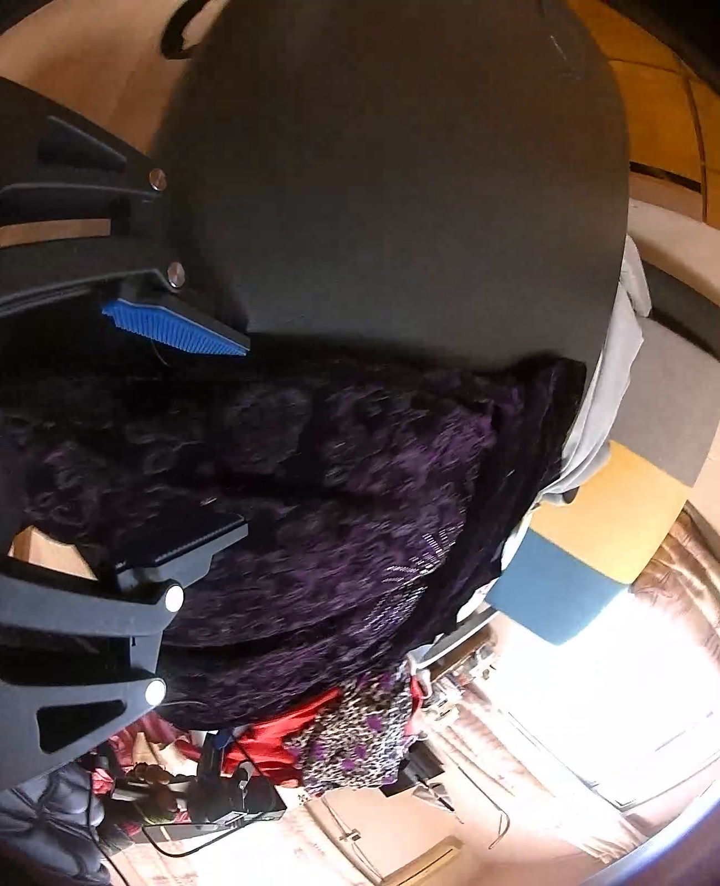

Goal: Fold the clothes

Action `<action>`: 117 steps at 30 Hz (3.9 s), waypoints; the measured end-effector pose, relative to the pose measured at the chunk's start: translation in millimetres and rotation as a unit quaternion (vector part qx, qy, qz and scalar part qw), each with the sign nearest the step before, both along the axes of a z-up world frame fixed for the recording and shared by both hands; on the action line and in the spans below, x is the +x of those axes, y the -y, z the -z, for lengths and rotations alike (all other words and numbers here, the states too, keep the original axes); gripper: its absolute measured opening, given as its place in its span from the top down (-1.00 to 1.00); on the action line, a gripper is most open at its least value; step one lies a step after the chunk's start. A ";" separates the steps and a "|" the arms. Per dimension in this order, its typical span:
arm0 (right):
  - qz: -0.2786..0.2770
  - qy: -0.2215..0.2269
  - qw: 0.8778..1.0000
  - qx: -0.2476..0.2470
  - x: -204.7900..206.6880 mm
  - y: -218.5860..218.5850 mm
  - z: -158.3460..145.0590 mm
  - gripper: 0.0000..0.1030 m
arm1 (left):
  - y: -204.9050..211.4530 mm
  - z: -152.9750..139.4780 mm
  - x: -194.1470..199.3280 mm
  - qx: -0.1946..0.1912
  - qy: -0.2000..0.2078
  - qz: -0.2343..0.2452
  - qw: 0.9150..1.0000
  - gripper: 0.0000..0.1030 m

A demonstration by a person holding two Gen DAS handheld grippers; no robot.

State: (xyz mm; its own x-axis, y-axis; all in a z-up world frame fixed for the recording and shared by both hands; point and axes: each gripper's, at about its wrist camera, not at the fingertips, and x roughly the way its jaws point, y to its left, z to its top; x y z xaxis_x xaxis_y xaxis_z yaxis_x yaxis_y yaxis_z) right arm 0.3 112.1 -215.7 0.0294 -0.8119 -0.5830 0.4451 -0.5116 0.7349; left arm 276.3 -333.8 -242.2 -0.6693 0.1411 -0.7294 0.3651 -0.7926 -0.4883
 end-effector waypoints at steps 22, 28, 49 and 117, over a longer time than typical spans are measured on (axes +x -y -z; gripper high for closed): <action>-0.026 -0.017 1.000 0.004 30.0 -7.3 26.2 0.80 | -45.4 42.6 7.0 0.054 0.069 0.042 0.995 0.67; -0.047 0.012 0.999 0.022 40.8 -16.4 28.3 0.68 | -39.8 48.8 3.5 0.061 0.081 0.038 0.994 0.70; -0.069 -0.005 0.990 -0.124 24.7 33.7 -38.8 0.88 | 24.3 -63.4 -15.7 0.170 -0.162 0.054 0.971 0.90; -0.008 0.076 0.993 -0.096 -35.0 130.6 -20.6 -0.78 | 112.6 -3.6 -45.4 0.153 -0.103 -0.172 0.968 0.21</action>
